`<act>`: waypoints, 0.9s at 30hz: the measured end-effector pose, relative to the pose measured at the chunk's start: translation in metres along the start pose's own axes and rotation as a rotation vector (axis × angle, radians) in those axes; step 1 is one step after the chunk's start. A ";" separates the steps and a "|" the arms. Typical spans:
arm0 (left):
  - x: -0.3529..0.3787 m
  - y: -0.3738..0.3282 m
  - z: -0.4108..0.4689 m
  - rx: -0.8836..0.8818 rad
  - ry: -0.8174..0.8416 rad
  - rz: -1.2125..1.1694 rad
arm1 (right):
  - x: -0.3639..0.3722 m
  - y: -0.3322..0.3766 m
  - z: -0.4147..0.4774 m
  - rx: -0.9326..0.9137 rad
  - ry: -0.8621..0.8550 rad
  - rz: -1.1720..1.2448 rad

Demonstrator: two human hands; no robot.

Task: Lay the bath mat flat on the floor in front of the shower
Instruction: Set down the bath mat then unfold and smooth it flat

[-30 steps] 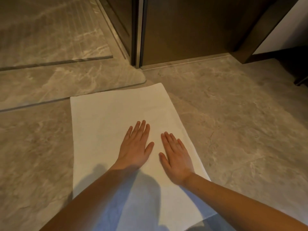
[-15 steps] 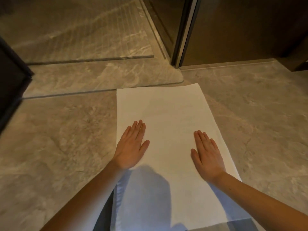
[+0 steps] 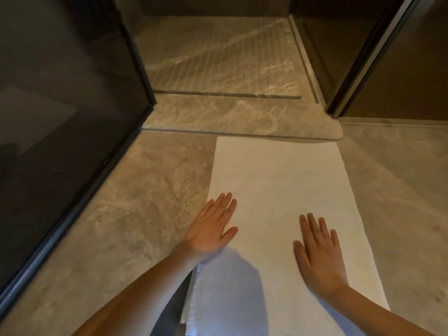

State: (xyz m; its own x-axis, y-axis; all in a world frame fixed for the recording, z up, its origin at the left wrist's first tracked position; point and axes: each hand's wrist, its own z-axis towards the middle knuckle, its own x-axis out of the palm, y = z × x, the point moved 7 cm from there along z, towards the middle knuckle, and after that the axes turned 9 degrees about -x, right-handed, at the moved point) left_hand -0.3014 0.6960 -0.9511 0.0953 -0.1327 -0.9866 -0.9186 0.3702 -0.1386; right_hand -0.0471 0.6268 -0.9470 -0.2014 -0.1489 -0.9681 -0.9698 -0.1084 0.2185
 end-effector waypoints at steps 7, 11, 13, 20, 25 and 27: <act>-0.008 0.091 -0.055 -0.124 -0.002 -0.033 | 0.022 0.096 0.025 -0.193 0.104 -0.067; -0.015 0.138 -0.077 -0.175 0.046 -0.012 | 0.031 0.145 0.036 -0.265 0.139 -0.090; -0.021 0.156 -0.081 -0.216 0.075 0.019 | 0.034 0.167 0.042 -0.264 0.142 -0.079; -0.032 0.129 -0.092 -0.318 -0.072 -0.066 | 0.019 0.187 0.066 -0.325 0.009 -0.001; -0.021 0.125 -0.105 -0.346 -0.065 -0.112 | 0.029 0.164 0.065 -0.293 0.045 -0.055; -0.022 0.135 -0.107 -0.351 -0.055 -0.093 | 0.034 0.172 0.064 -0.284 0.055 -0.058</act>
State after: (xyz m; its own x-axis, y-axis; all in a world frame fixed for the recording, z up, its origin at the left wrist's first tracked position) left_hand -0.4682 0.6505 -0.9386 0.1959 -0.0977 -0.9757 -0.9799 0.0195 -0.1987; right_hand -0.2299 0.6659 -0.9497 -0.1316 -0.1863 -0.9736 -0.9006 -0.3880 0.1960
